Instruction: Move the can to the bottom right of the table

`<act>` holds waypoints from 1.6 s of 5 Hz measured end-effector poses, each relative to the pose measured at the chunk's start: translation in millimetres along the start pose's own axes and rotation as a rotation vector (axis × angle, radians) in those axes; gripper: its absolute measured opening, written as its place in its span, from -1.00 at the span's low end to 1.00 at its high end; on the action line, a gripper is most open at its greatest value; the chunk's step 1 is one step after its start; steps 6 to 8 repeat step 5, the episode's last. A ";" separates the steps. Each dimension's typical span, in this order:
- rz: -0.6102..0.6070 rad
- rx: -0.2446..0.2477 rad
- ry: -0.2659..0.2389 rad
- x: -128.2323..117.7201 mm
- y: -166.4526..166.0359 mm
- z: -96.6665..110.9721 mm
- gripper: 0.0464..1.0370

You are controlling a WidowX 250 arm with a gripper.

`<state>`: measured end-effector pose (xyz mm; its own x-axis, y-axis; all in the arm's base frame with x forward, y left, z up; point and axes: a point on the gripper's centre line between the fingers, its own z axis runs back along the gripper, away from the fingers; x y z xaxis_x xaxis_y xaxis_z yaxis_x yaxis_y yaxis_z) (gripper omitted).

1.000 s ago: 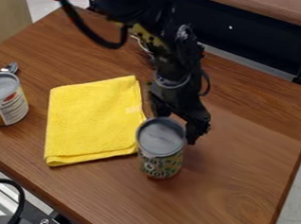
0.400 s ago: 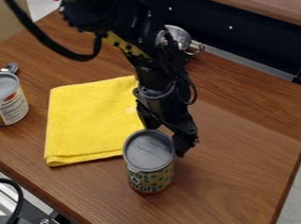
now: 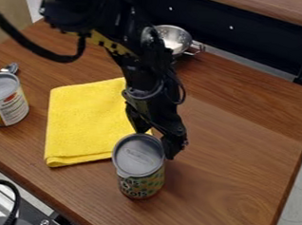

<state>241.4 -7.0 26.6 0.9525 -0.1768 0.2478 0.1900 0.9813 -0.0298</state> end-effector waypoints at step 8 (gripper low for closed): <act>0.234 0.008 -0.099 66.4 44.0 29.6 0.92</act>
